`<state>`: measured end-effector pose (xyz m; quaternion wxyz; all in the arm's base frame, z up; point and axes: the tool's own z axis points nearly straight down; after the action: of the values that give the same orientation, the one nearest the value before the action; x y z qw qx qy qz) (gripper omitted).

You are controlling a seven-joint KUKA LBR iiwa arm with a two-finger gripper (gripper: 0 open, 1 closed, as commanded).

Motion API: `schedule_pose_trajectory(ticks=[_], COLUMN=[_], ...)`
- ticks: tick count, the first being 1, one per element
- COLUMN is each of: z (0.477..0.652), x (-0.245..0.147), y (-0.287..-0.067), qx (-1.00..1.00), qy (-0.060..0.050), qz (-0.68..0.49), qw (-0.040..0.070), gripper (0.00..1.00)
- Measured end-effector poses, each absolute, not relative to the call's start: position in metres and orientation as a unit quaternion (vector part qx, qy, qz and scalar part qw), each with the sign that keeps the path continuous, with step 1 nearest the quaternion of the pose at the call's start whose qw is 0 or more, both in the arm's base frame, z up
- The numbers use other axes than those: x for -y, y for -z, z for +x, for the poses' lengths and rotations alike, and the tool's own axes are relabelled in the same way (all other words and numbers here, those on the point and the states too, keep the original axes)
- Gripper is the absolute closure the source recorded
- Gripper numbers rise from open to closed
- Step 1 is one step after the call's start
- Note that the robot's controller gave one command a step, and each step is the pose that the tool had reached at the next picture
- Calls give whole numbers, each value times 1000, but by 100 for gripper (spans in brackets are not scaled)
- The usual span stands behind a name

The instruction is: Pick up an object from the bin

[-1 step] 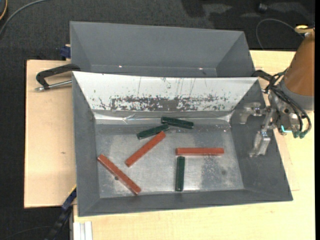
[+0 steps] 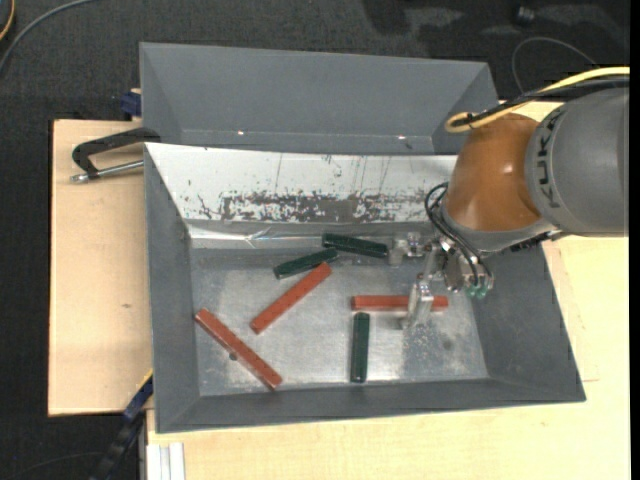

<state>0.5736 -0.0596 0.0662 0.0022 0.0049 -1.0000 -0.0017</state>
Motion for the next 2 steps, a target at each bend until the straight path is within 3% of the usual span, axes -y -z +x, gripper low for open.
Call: schedule_pose_trajectory(ticks=[1, 2], z=[553, 543], x=[53, 37], y=[-103, -101], qx=[1000, 1000], qy=[0, 1], qz=[8, -26], qw=[-1, 0], gripper=[0, 0])
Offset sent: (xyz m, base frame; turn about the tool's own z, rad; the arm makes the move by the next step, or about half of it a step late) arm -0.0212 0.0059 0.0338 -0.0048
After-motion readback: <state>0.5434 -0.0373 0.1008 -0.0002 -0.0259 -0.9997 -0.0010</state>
